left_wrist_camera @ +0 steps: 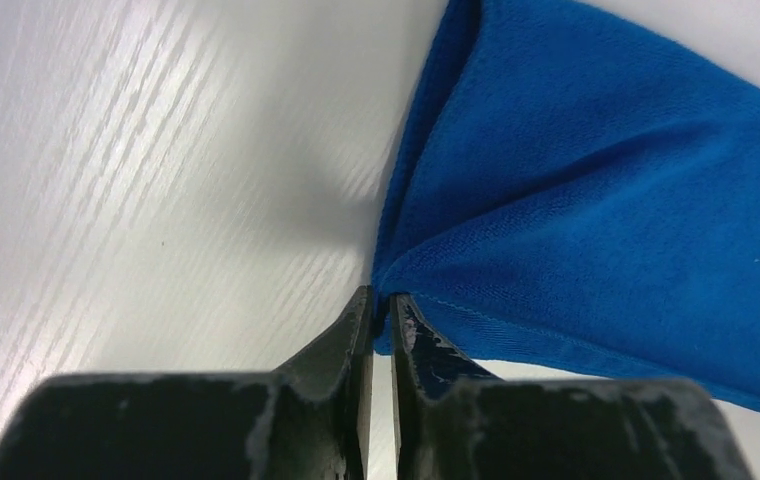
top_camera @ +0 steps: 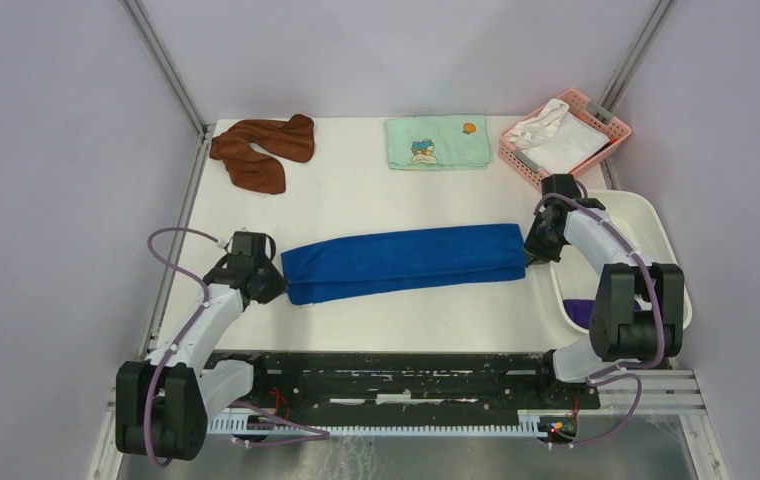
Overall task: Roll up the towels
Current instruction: Fold the towel at the center of the board.
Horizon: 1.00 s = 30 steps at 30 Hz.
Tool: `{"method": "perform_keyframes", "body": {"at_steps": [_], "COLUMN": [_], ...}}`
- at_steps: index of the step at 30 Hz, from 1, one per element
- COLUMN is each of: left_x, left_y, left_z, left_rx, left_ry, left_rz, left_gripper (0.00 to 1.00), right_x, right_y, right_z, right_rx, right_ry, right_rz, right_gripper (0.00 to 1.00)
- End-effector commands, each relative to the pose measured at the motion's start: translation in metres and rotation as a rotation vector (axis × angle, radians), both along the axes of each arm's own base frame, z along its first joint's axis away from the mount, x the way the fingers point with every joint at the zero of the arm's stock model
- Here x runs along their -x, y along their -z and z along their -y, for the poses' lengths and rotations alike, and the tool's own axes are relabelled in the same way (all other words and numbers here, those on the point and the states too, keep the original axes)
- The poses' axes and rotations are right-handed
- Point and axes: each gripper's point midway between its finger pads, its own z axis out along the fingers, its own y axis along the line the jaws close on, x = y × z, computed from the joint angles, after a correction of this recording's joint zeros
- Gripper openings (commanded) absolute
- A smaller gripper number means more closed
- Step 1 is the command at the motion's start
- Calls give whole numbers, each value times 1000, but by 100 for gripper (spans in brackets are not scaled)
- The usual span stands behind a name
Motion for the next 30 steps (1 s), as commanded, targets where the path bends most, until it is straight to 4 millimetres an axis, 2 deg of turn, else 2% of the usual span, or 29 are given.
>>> {"method": "perform_keyframes", "body": {"at_steps": [1, 3, 5, 8, 13, 16, 18, 21, 24, 30], "left_x": [8, 10, 12, 7, -6, -19, -31, -52, -74, -109], "left_y": [5, 3, -2, -23, -67, -88, -95, -87, -71, -30], "left_z": [-2, -1, -2, -6, -12, -9, -4, 8, 17, 16], "left_rx": [35, 48, 54, 52, 9, -7, -5, 27, 46, 8], "left_ry": [-90, -110, -131, -149, -118, -64, -17, 47, 80, 103], "left_rz": [-1, 7, 26, 92, 197, 240, 255, 241, 208, 95], "left_gripper": [23, 34, 43, 51, 57, 60, 59, 52, 44, 28], "right_x": [9, 12, 13, 15, 7, -11, -25, -51, -76, -110], "right_y": [5, 6, 3, -10, -40, -55, -63, -63, -53, -25], "right_z": [4, 3, 2, 2, -4, -17, -25, -37, -41, -41], "right_rx": [16, 9, 3, 4, -17, -53, -63, -69, -68, -53], "right_ry": [5, 5, -1, -19, -58, -103, -131, -163, -167, -163], "right_rz": [-20, -24, -19, -1, 88, 172, 213, 253, 266, 241], "right_gripper": [14, 18, 28, 39, 43, 44, 44, 43, 42, 40]}}
